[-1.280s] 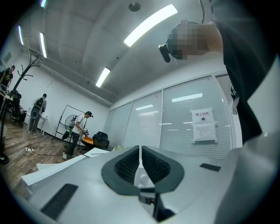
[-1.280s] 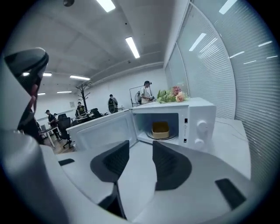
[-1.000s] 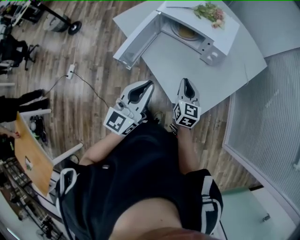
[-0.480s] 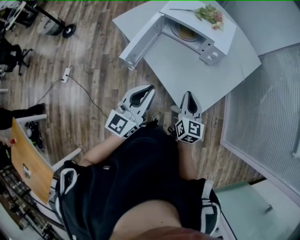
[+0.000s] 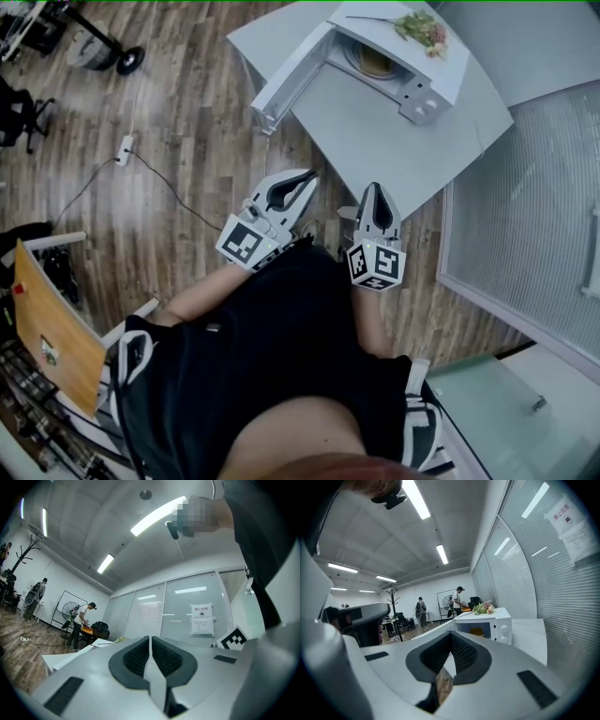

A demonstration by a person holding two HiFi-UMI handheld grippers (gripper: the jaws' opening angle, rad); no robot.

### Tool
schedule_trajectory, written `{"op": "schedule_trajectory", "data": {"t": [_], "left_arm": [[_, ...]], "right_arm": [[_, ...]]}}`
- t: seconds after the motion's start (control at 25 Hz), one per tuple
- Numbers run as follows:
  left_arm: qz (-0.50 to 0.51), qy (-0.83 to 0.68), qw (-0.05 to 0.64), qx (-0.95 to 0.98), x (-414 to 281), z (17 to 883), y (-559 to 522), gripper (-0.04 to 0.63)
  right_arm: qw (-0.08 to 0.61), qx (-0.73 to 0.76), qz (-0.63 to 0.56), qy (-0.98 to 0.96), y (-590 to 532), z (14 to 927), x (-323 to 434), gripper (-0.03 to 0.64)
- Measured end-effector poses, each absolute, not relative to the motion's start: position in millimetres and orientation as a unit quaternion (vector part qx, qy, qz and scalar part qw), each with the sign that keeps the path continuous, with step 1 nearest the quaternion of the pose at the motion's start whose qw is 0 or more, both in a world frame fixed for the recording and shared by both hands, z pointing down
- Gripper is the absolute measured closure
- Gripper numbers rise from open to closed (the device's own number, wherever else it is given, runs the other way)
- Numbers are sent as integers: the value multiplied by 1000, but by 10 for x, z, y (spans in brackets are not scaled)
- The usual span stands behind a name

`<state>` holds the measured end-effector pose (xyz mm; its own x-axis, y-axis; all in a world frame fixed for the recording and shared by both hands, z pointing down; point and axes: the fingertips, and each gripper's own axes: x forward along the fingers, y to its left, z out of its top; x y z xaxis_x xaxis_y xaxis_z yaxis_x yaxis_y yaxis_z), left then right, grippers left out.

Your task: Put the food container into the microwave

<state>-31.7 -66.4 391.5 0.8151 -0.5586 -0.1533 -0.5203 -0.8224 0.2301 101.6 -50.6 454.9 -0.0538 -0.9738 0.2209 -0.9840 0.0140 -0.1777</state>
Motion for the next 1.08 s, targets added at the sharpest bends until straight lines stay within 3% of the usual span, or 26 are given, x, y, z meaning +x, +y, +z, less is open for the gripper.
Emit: {"op": "schedule_trajectory", "data": {"t": [1.08], "left_arm": [[-113, -275, 92, 950, -548, 3888, -475, 560]], "right_arm": [[7, 693, 140, -707, -300, 4533, 777, 594]]}}
